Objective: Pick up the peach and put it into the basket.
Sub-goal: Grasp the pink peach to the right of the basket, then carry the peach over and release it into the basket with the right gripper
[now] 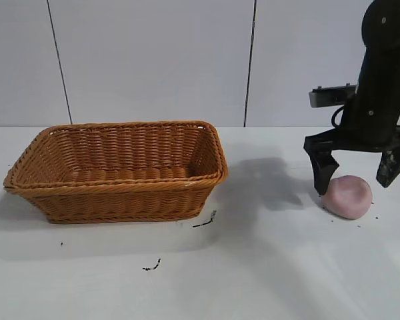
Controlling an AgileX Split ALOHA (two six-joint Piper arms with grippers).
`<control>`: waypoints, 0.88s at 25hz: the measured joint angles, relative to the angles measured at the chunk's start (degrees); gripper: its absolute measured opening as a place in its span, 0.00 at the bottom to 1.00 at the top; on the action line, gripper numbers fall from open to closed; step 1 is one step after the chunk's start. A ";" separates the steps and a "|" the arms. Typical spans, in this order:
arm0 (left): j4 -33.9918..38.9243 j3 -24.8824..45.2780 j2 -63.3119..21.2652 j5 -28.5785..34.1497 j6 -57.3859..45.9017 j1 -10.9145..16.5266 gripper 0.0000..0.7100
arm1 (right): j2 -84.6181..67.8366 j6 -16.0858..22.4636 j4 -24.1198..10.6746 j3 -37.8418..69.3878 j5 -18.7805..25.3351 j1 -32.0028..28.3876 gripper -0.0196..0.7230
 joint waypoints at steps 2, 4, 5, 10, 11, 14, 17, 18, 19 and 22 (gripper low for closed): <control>0.00 0.00 0.00 0.00 0.00 0.00 0.97 | 0.00 0.00 0.00 0.00 0.18 0.00 0.74; 0.00 0.00 0.00 0.00 0.00 0.00 0.97 | 0.00 0.00 0.00 0.00 0.58 0.00 0.46; 0.00 0.00 0.00 0.00 0.00 0.00 0.97 | 0.00 0.00 0.00 -0.13 0.81 0.00 0.30; 0.00 0.00 0.00 0.00 0.00 0.00 0.97 | -1.43 0.00 -0.15 -1.50 2.93 0.00 0.09; 0.00 0.00 0.00 0.00 0.00 0.00 0.97 | -2.12 0.00 -0.15 -2.12 3.71 0.00 0.08; 0.00 0.00 0.00 0.00 0.00 0.00 0.97 | -5.38 0.00 -0.01 -6.06 6.30 0.00 0.07; 0.00 0.00 0.00 0.00 0.00 0.00 0.97 | -8.93 0.00 0.52 -11.54 9.19 0.00 0.06; 0.00 0.00 0.00 0.00 0.00 0.00 0.97 | -9.73 0.00 0.75 -13.27 10.21 0.00 0.06; 0.00 0.00 0.00 0.00 0.00 0.00 0.97 | -10.24 0.00 0.88 -15.33 11.56 0.00 0.06; 0.00 0.00 0.00 0.00 0.00 0.00 0.97 | -10.42 0.00 0.92 -20.18 14.54 0.61 0.06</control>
